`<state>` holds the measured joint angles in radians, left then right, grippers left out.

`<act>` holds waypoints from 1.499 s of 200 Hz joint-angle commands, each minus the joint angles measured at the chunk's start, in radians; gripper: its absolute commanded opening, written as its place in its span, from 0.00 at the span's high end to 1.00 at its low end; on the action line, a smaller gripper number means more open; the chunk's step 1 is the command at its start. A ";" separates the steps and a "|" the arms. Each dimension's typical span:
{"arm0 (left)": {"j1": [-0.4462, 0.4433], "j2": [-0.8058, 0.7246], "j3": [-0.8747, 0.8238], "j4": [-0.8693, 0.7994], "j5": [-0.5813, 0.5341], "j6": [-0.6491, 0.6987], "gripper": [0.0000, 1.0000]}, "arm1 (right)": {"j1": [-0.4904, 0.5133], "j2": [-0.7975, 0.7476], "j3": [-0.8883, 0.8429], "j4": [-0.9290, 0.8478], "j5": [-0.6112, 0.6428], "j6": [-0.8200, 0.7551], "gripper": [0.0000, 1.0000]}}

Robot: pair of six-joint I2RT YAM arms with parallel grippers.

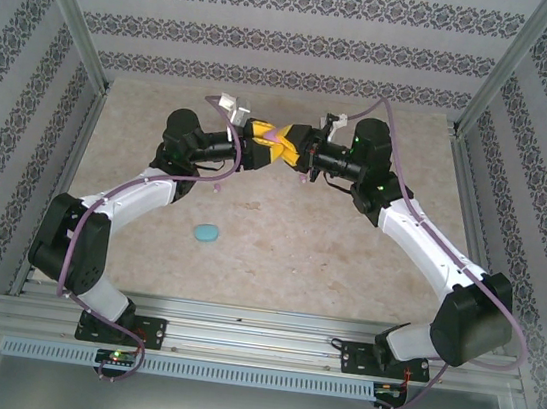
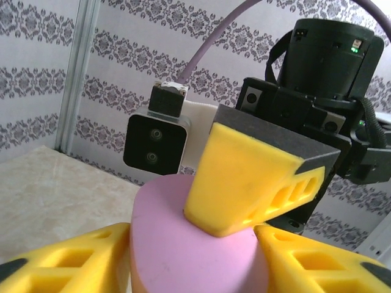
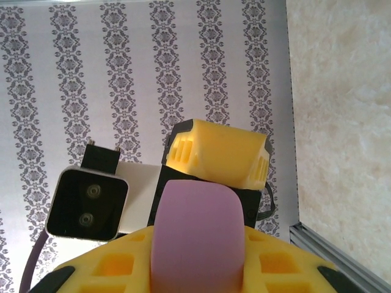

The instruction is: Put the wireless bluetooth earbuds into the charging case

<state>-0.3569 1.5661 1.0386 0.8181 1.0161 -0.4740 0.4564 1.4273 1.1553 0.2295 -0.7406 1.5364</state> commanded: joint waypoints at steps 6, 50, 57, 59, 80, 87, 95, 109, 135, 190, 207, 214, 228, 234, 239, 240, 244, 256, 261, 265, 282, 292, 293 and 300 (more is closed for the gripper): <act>-0.024 -0.025 0.007 -0.029 0.006 0.065 0.39 | 0.011 -0.033 -0.020 0.041 0.040 0.013 0.82; -0.024 -0.033 0.003 -0.043 -0.006 0.071 0.49 | 0.012 -0.048 -0.031 0.041 0.050 0.016 0.82; -0.024 -0.031 0.006 -0.043 -0.005 0.069 0.51 | 0.011 -0.050 -0.032 0.041 0.053 0.017 0.82; -0.024 -0.031 0.007 -0.043 -0.004 0.069 0.52 | 0.011 -0.051 -0.032 0.042 0.053 0.017 0.82; -0.025 -0.023 0.014 -0.039 -0.002 0.064 0.59 | 0.012 -0.054 -0.032 0.040 0.054 0.017 0.82; -0.024 -0.024 0.014 -0.037 -0.002 0.063 0.61 | 0.012 -0.054 -0.032 0.040 0.053 0.016 0.82; -0.023 -0.025 0.014 -0.034 -0.002 0.060 0.64 | 0.014 -0.054 -0.030 0.039 0.051 0.016 0.82; -0.024 -0.028 0.012 -0.026 -0.002 0.054 0.71 | 0.016 -0.051 -0.030 0.035 0.044 0.010 0.81; -0.024 -0.034 0.009 -0.004 0.006 0.033 0.81 | 0.020 -0.044 -0.021 0.014 0.030 -0.023 0.69; -0.019 -0.057 0.025 0.000 0.058 -0.012 0.86 | -0.066 -0.099 0.025 -0.076 -0.053 -0.190 0.33; -0.016 -0.069 0.035 -0.016 0.079 -0.021 0.88 | -0.125 -0.147 0.033 -0.092 -0.078 -0.261 0.31; -0.014 -0.075 0.038 -0.026 0.091 -0.025 0.88 | -0.149 -0.165 0.045 -0.115 -0.089 -0.312 0.31; -0.010 -0.085 0.049 -0.044 0.120 -0.036 0.88 | -0.175 -0.196 0.090 -0.209 -0.125 -0.465 0.31; -0.008 -0.089 0.055 -0.050 0.133 -0.042 0.88 | -0.182 -0.200 0.118 -0.273 -0.143 -0.555 0.31; -0.008 -0.091 0.060 -0.057 0.143 -0.047 0.88 | -0.182 -0.199 0.153 -0.348 -0.153 -0.638 0.31; -0.007 -0.091 0.062 -0.059 0.144 -0.050 0.88 | -0.183 -0.199 0.156 -0.364 -0.154 -0.656 0.31; -0.008 -0.094 0.065 -0.065 0.152 -0.054 0.88 | -0.180 -0.195 0.191 -0.432 -0.160 -0.730 0.31; -0.006 -0.100 0.084 -0.091 0.177 -0.064 0.88 | -0.159 -0.166 0.301 -0.646 -0.156 -0.936 0.32; -0.006 -0.101 0.096 -0.108 0.190 -0.069 0.88 | -0.145 -0.152 0.341 -0.723 -0.149 -1.023 0.32; -0.006 -0.101 0.105 -0.119 0.200 -0.072 0.88 | -0.131 -0.141 0.369 -0.774 -0.144 -1.082 0.32; -0.005 -0.103 0.136 -0.153 0.243 -0.094 0.88 | -0.068 -0.106 0.436 -0.887 -0.122 -1.293 0.32; -0.005 -0.108 0.148 -0.169 0.261 -0.100 0.89 | -0.043 -0.094 0.445 -0.879 -0.134 -1.343 0.31; -0.005 -0.108 0.148 -0.171 0.262 -0.099 0.89 | -0.041 -0.093 0.445 -0.877 -0.136 -1.346 0.31; -0.006 -0.114 0.154 -0.186 0.268 -0.096 0.89 | -0.031 -0.088 0.442 -0.852 -0.151 -1.360 0.31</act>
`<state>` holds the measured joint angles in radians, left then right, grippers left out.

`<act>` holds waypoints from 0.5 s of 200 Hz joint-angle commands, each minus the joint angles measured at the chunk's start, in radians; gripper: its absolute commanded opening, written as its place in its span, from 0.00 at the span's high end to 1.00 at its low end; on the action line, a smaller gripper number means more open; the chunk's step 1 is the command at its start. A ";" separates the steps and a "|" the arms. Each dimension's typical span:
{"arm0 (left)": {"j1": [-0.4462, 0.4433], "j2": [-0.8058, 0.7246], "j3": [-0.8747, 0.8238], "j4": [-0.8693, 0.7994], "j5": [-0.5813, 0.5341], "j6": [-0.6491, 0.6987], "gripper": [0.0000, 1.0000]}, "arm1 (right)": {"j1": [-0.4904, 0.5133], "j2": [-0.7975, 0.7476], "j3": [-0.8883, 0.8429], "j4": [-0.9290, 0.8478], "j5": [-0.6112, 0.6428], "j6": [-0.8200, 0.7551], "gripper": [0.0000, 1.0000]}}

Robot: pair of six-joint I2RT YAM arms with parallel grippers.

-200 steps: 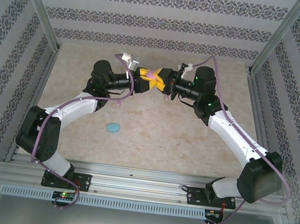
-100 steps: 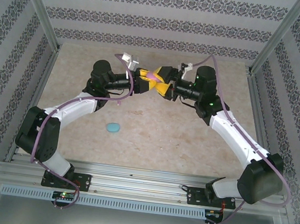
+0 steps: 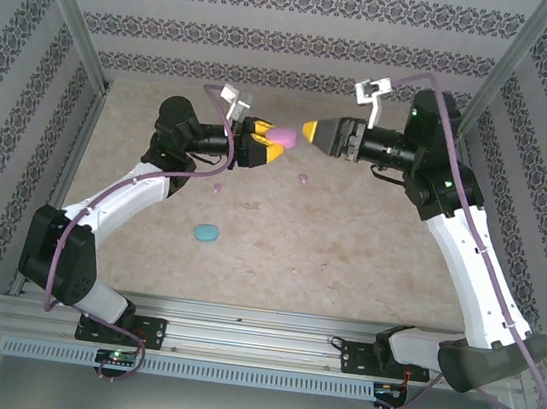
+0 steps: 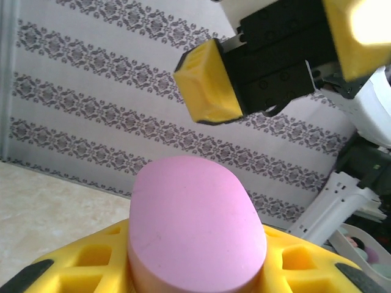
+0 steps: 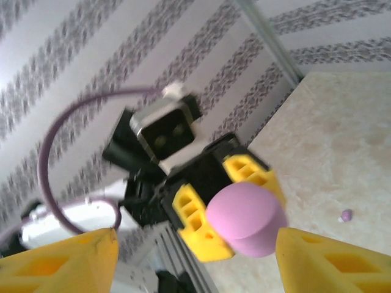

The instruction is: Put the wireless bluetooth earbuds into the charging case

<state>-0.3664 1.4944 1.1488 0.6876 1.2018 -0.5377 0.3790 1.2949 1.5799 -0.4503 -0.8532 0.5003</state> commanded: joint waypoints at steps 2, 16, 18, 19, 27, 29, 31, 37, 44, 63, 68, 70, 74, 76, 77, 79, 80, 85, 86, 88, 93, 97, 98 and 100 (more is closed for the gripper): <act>0.004 -0.044 0.046 -0.061 0.083 -0.031 0.88 | 0.049 0.046 0.016 -0.166 -0.045 -0.327 0.31; 0.003 -0.056 0.057 -0.125 0.089 -0.004 0.89 | 0.060 0.056 0.009 -0.121 -0.074 -0.340 0.31; 0.003 -0.059 0.058 -0.135 0.090 0.001 0.88 | 0.061 0.056 0.008 -0.116 -0.077 -0.343 0.31; 0.004 -0.060 0.059 -0.140 0.091 0.003 0.88 | 0.063 0.057 0.008 -0.114 -0.078 -0.344 0.31; 0.004 -0.067 0.066 -0.178 0.093 0.020 0.89 | 0.064 0.061 0.006 -0.099 -0.093 -0.352 0.31; 0.003 -0.068 0.066 -0.186 0.092 0.024 0.88 | 0.064 0.063 0.006 -0.097 -0.096 -0.354 0.31; 0.004 -0.069 0.067 -0.193 0.094 0.028 0.89 | 0.065 0.065 0.006 -0.093 -0.100 -0.357 0.31; 0.004 -0.074 0.071 -0.213 0.096 0.037 0.89 | 0.068 0.070 0.006 -0.087 -0.107 -0.365 0.31; 0.004 -0.077 0.072 -0.224 0.099 0.039 0.89 | 0.069 0.074 0.008 -0.083 -0.112 -0.373 0.31; 0.003 -0.084 0.074 -0.239 0.110 0.035 0.89 | 0.069 0.085 0.005 -0.077 -0.115 -0.401 0.31; 0.004 -0.085 0.074 -0.239 0.113 0.032 0.89 | 0.069 0.088 0.003 -0.076 -0.117 -0.406 0.31; 0.004 -0.085 0.074 -0.238 0.113 0.031 0.89 | 0.068 0.089 0.003 -0.076 -0.119 -0.409 0.31; 0.004 -0.085 0.074 -0.239 0.116 0.028 0.89 | 0.070 0.090 0.002 -0.074 -0.123 -0.412 0.31; 0.004 -0.085 0.075 -0.239 0.117 0.026 0.89 | 0.069 0.092 0.001 -0.072 -0.125 -0.412 0.31; 0.004 -0.086 0.075 -0.239 0.118 0.026 0.89 | 0.070 0.093 0.001 -0.072 -0.126 -0.413 0.31; 0.004 -0.086 0.076 -0.239 0.119 0.025 0.89 | 0.070 0.094 0.000 -0.070 -0.128 -0.413 0.31; 0.004 -0.086 0.075 -0.239 0.120 0.024 0.89 | 0.070 0.095 -0.001 -0.069 -0.128 -0.413 0.31; 0.004 -0.087 0.077 -0.238 0.123 0.020 0.89 | 0.070 0.098 -0.003 -0.065 -0.131 -0.414 0.31; 0.003 -0.087 0.077 -0.239 0.123 0.020 0.89 | 0.070 0.098 -0.003 -0.065 -0.130 -0.414 0.31; 0.004 -0.087 0.078 -0.238 0.124 0.018 0.89 | 0.070 0.099 -0.004 -0.064 -0.130 -0.414 0.31; 0.004 -0.088 0.078 -0.239 0.127 0.016 0.89 | 0.071 0.101 -0.006 -0.062 -0.125 -0.413 0.31; 0.004 -0.088 0.077 -0.239 0.128 0.016 0.89 | 0.073 0.100 -0.007 -0.062 -0.118 -0.415 0.31; 0.004 -0.089 0.078 -0.239 0.129 0.016 0.89 | 0.072 0.101 -0.008 -0.062 -0.117 -0.415 0.31; 0.004 -0.088 0.079 -0.240 0.131 0.016 0.89 | 0.072 0.101 -0.008 -0.062 -0.114 -0.417 0.31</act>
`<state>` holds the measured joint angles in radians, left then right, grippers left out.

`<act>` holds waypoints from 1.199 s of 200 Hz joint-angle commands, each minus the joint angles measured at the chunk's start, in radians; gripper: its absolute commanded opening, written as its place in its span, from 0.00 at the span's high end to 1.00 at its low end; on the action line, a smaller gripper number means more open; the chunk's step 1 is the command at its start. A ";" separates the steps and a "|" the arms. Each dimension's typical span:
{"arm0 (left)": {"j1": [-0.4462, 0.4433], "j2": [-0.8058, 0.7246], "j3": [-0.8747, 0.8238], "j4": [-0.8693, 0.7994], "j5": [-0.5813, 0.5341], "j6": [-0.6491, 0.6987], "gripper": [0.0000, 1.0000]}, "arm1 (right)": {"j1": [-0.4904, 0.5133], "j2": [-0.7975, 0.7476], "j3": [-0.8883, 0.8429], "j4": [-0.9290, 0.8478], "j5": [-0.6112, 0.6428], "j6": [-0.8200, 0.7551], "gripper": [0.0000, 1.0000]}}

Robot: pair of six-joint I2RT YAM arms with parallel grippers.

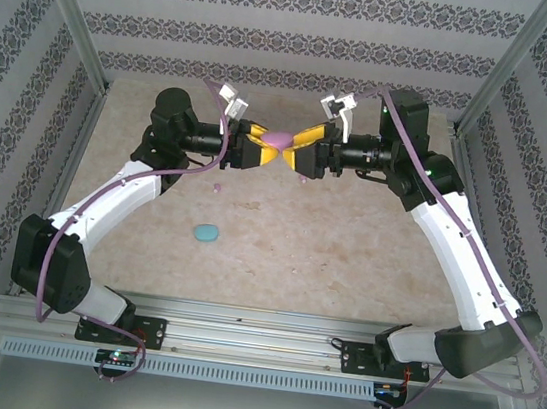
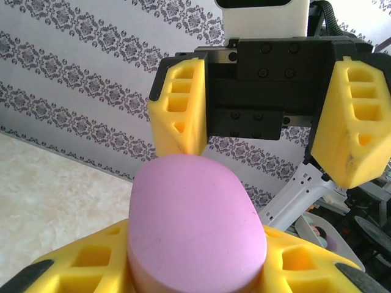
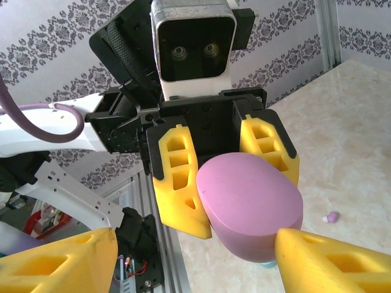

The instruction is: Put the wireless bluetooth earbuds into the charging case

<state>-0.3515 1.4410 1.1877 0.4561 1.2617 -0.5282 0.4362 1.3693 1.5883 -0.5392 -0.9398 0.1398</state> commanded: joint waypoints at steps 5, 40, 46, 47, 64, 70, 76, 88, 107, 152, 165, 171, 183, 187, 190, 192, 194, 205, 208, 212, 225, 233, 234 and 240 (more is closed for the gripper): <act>-0.011 -0.036 0.039 -0.011 0.071 0.006 0.89 | 0.015 0.026 -0.017 0.026 -0.016 -0.058 0.30; -0.011 -0.044 0.033 -0.025 0.071 0.013 0.89 | 0.009 0.004 -0.033 0.040 0.035 -0.058 0.29; -0.011 -0.046 0.033 -0.026 0.071 0.013 0.89 | 0.009 0.001 -0.039 0.047 0.035 -0.053 0.28; -0.011 -0.047 0.032 -0.026 0.072 0.013 0.89 | 0.009 0.001 -0.040 0.047 0.035 -0.054 0.28; -0.011 -0.046 0.032 -0.024 0.073 0.013 0.89 | 0.007 0.002 -0.044 0.048 0.036 -0.051 0.28; -0.011 -0.047 0.033 -0.023 0.076 0.013 0.89 | 0.007 0.005 -0.044 0.045 0.037 -0.050 0.28; -0.012 -0.047 0.032 -0.024 0.075 0.011 0.89 | 0.007 0.007 -0.042 0.041 0.041 -0.049 0.28; -0.011 -0.047 0.030 -0.024 0.077 0.011 0.89 | 0.007 0.008 -0.043 0.043 0.045 -0.046 0.27; -0.012 -0.049 0.027 -0.014 0.081 0.000 0.89 | 0.009 0.009 -0.050 0.063 0.036 -0.037 0.27; -0.017 -0.051 0.017 0.025 0.092 -0.036 0.89 | 0.016 0.040 -0.033 0.073 -0.010 -0.035 0.30; -0.020 -0.051 0.020 0.031 0.093 -0.041 0.89 | 0.016 0.049 -0.032 0.076 -0.021 -0.036 0.33; -0.020 -0.050 0.020 0.032 0.096 -0.043 0.89 | 0.017 0.055 -0.031 0.078 -0.026 -0.034 0.34; -0.022 -0.049 0.022 0.033 0.097 -0.046 0.89 | 0.018 0.062 -0.028 0.085 -0.033 -0.027 0.37; -0.023 -0.050 0.023 0.033 0.100 -0.046 0.89 | 0.017 0.065 -0.028 0.088 -0.033 -0.024 0.38; -0.023 -0.049 0.023 0.033 0.100 -0.046 0.89 | 0.018 0.066 -0.027 0.090 -0.034 -0.022 0.39; -0.024 -0.049 0.023 0.033 0.100 -0.046 0.89 | 0.018 0.066 -0.027 0.091 -0.034 -0.020 0.39; -0.024 -0.049 0.023 0.034 0.101 -0.048 0.89 | 0.018 0.066 -0.026 0.092 -0.035 -0.019 0.40; -0.023 -0.049 0.021 0.035 0.102 -0.047 0.90 | 0.016 0.068 -0.025 0.105 -0.039 -0.008 0.43; -0.023 -0.048 0.021 0.035 0.102 -0.047 0.90 | 0.017 0.069 -0.025 0.110 -0.040 -0.001 0.44; -0.023 -0.049 0.020 0.035 0.102 -0.046 0.90 | 0.015 0.067 -0.025 0.117 -0.043 0.007 0.46; -0.023 -0.050 0.016 0.039 0.102 -0.044 0.90 | 0.009 0.068 -0.031 0.146 -0.051 0.046 0.51; -0.023 -0.052 0.012 0.042 0.100 -0.044 0.90 | 0.004 0.068 -0.036 0.166 -0.058 0.073 0.53; -0.023 -0.052 0.011 0.042 0.099 -0.043 0.90 | 0.003 0.068 -0.037 0.169 -0.059 0.075 0.53; -0.024 -0.054 0.010 0.044 0.099 -0.041 0.90 | -0.001 0.067 -0.041 0.182 -0.066 0.095 0.55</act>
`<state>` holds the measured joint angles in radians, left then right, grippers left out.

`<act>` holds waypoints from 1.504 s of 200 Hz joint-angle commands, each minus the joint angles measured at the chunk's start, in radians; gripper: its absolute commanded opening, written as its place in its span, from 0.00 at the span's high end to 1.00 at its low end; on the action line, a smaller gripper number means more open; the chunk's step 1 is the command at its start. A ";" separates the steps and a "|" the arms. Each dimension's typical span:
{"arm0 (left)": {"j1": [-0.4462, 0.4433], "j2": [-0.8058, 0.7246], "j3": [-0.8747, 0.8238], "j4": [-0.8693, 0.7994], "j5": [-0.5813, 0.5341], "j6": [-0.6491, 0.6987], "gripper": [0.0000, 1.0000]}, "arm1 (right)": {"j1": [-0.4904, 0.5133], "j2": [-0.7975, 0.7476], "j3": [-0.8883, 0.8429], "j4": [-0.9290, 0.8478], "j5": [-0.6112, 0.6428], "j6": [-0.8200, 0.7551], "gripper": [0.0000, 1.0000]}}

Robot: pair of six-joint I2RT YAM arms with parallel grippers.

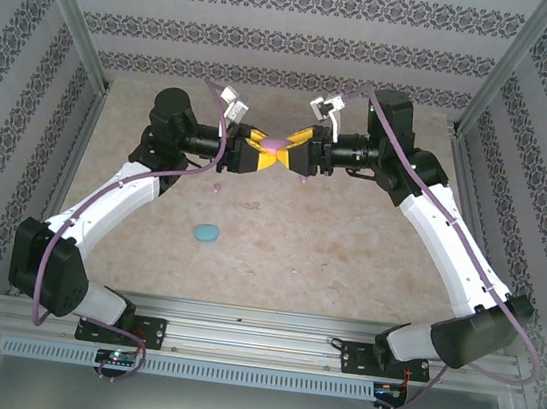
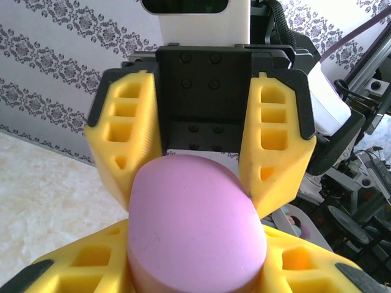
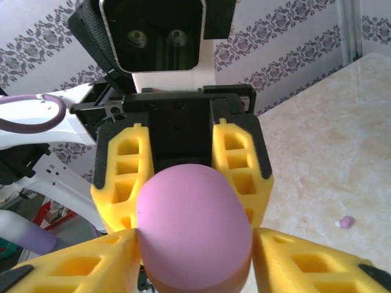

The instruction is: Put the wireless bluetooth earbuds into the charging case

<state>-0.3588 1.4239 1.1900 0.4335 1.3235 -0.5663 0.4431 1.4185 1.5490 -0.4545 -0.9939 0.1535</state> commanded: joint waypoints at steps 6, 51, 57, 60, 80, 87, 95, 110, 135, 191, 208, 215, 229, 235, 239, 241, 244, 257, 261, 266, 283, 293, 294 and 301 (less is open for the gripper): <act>-0.018 -0.040 0.005 0.067 0.035 0.000 0.90 | -0.012 0.019 -0.007 0.112 -0.019 0.102 0.56; -0.024 -0.054 0.006 -0.002 0.019 0.080 0.90 | -0.024 -0.002 -0.043 0.170 -0.038 0.194 0.55; -0.026 -0.057 0.008 -0.018 0.014 0.097 0.90 | -0.025 -0.006 -0.048 0.174 -0.036 0.200 0.55; -0.027 -0.057 0.009 -0.027 0.012 0.105 0.91 | -0.026 -0.007 -0.051 0.175 -0.035 0.203 0.55; -0.034 -0.063 0.022 -0.085 0.008 0.155 0.91 | -0.027 -0.020 -0.069 0.182 -0.021 0.217 0.53; -0.035 -0.064 0.026 -0.100 0.005 0.169 0.91 | -0.028 -0.024 -0.075 0.184 -0.015 0.222 0.52; -0.038 -0.066 0.025 -0.117 0.003 0.187 0.91 | -0.029 -0.029 -0.084 0.190 -0.009 0.229 0.51; -0.041 -0.073 0.025 -0.142 -0.007 0.214 0.91 | -0.033 -0.039 -0.104 0.217 -0.002 0.252 0.49; -0.048 -0.083 0.019 -0.165 -0.025 0.249 0.91 | -0.038 -0.046 -0.119 0.243 0.001 0.280 0.46; -0.064 -0.084 0.020 -0.186 -0.036 0.277 0.91 | -0.048 -0.042 -0.115 0.251 0.021 0.295 0.45; -0.065 -0.087 0.017 -0.200 -0.045 0.291 0.91 | -0.052 -0.041 -0.115 0.255 0.027 0.300 0.43; -0.066 -0.090 0.018 -0.208 -0.047 0.296 0.91 | -0.051 -0.042 -0.115 0.255 0.030 0.301 0.43; -0.068 -0.095 0.014 -0.218 -0.053 0.309 0.91 | -0.052 -0.043 -0.116 0.255 0.031 0.304 0.42; -0.068 -0.097 0.013 -0.224 -0.057 0.314 0.91 | -0.053 -0.043 -0.116 0.258 0.032 0.306 0.43; -0.068 -0.098 0.013 -0.228 -0.059 0.319 0.91 | -0.053 -0.044 -0.117 0.257 0.034 0.308 0.42; -0.069 -0.099 0.012 -0.230 -0.061 0.323 0.91 | -0.054 -0.044 -0.118 0.257 0.035 0.307 0.42; -0.070 -0.101 0.011 -0.233 -0.062 0.325 0.91 | -0.055 -0.045 -0.118 0.257 0.035 0.309 0.42; -0.071 -0.105 0.007 -0.239 -0.070 0.337 0.91 | -0.055 -0.047 -0.122 0.257 0.040 0.309 0.42; -0.072 -0.106 0.005 -0.240 -0.072 0.339 0.91 | -0.055 -0.048 -0.123 0.257 0.041 0.308 0.42; -0.073 -0.108 0.003 -0.242 -0.075 0.342 0.91 | -0.056 -0.049 -0.125 0.255 0.044 0.311 0.42; -0.076 -0.115 -0.003 -0.247 -0.088 0.353 0.91 | -0.057 -0.057 -0.130 0.255 0.053 0.313 0.42; -0.079 -0.123 -0.007 -0.257 -0.097 0.369 0.91 | -0.057 -0.065 -0.134 0.255 0.059 0.315 0.42; -0.078 -0.123 -0.006 -0.260 -0.097 0.371 0.91 | -0.057 -0.065 -0.135 0.255 0.060 0.315 0.42; -0.080 -0.129 -0.008 -0.274 -0.105 0.387 0.91 | -0.055 -0.073 -0.141 0.257 0.066 0.317 0.42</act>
<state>-0.4099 1.3506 1.1870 0.1738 1.2102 -0.2562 0.4011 1.3754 1.4357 -0.2192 -0.9813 0.4557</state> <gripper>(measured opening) 0.377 0.575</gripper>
